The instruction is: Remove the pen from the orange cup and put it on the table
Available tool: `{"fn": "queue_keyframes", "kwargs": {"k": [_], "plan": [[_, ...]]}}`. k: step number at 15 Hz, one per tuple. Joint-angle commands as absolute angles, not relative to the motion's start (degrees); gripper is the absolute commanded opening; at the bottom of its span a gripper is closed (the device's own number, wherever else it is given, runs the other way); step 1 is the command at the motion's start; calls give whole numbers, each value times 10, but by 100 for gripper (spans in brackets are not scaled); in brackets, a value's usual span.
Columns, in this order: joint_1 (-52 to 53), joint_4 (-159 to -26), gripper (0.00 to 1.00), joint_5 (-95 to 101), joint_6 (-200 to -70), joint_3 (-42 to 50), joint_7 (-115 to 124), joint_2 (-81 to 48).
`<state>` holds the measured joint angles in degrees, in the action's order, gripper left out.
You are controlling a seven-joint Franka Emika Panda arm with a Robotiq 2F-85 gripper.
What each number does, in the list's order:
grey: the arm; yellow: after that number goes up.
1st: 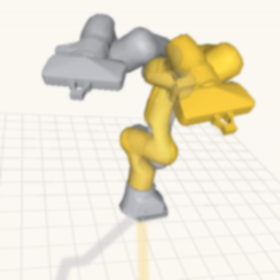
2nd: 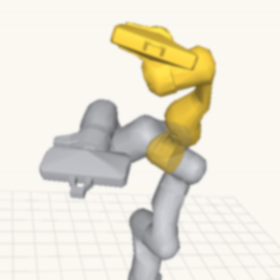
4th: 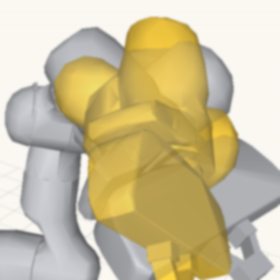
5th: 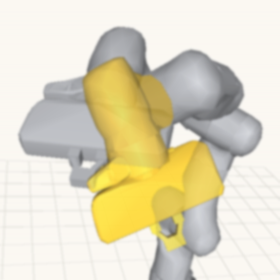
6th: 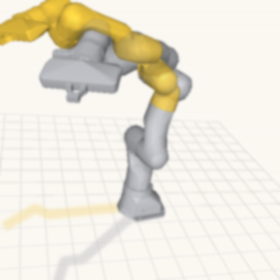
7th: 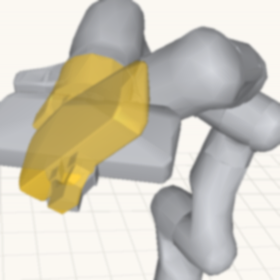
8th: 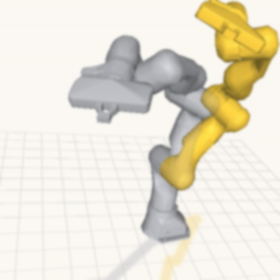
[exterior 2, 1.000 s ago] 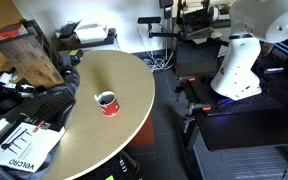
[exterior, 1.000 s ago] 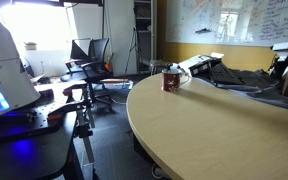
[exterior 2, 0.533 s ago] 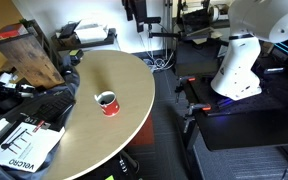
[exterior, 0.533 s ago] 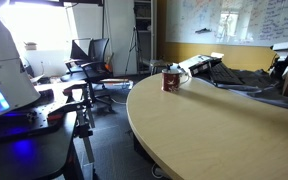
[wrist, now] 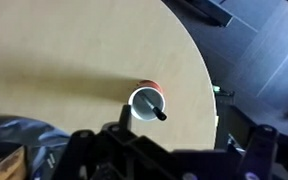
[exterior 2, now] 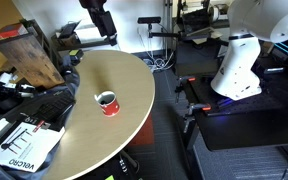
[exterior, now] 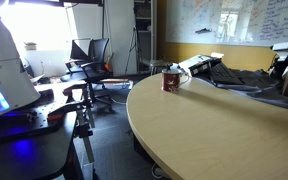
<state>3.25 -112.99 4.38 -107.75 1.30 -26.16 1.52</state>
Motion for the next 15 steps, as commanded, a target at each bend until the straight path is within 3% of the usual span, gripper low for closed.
{"fn": "queue_keyframes", "kwargs": {"k": [1,8,14,15], "plan": [[23,-1038,100,43,-1020,4,-159,-64],[2,-945,100,17,-975,14,-17,-208],[-19,-875,100,-89,-863,8,55,-268],[-10,-902,100,-57,-912,12,31,-262]]}}
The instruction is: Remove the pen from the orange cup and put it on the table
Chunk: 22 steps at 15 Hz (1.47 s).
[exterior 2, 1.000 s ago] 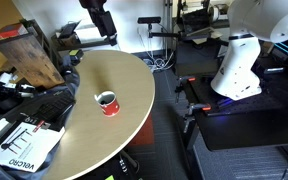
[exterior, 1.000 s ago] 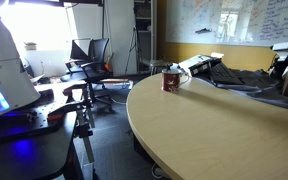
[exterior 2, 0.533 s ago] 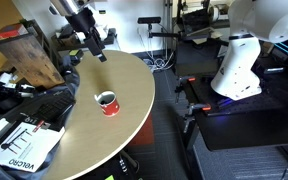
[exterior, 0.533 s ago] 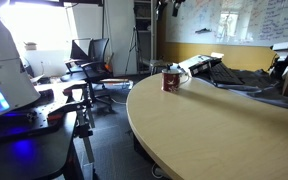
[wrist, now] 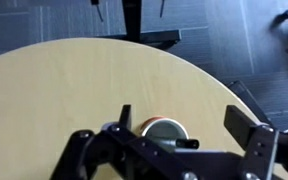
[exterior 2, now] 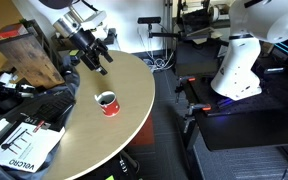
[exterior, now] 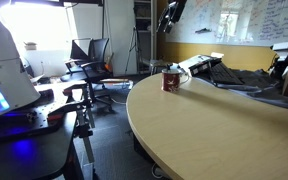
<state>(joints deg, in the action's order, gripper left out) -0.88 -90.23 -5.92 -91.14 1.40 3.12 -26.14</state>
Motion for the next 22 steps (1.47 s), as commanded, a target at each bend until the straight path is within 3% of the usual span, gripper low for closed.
{"fn": "queue_keyframes", "kwargs": {"k": [1,9,18,19,22], "plan": [[-11,-894,100,-71,-893,12,37,-263],[-15,-875,100,-144,-916,22,163,-308],[-32,-938,100,-276,-1083,43,300,-350],[-33,-946,97,-290,-1098,45,315,-346],[-28,-975,71,-326,-1146,49,371,-337]]}}
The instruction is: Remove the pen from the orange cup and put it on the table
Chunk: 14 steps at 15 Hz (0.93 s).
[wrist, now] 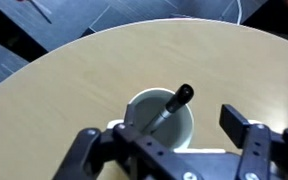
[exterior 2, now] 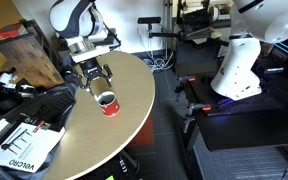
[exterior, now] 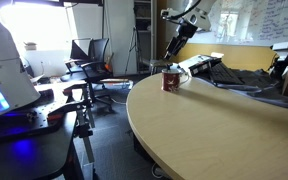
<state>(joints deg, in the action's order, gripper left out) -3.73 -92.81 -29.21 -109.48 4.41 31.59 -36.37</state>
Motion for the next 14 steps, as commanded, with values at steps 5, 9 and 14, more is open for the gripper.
{"fn": "queue_keyframes", "kwargs": {"k": [5,9,14], "plan": [[-16,-1017,56,-359,-1234,53,478,-335],[-25,-1037,55,-351,-1275,48,484,-334],[-36,-1042,48,-347,-1260,43,450,-336]]}}
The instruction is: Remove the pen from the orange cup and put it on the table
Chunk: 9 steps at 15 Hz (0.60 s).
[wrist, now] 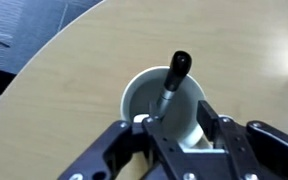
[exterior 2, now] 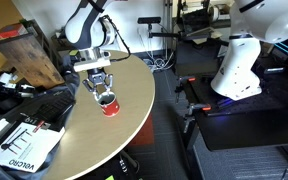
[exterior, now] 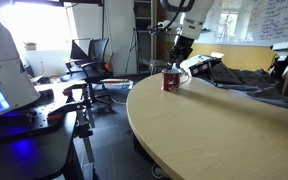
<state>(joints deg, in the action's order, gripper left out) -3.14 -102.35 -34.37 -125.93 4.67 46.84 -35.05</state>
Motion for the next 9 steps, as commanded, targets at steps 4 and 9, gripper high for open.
{"fn": "queue_keyframes", "kwargs": {"k": [4,9], "plan": [[-37,-1038,43,-349,-1254,39,438,-345],[-36,-1027,42,-350,-1244,30,432,-357]]}}
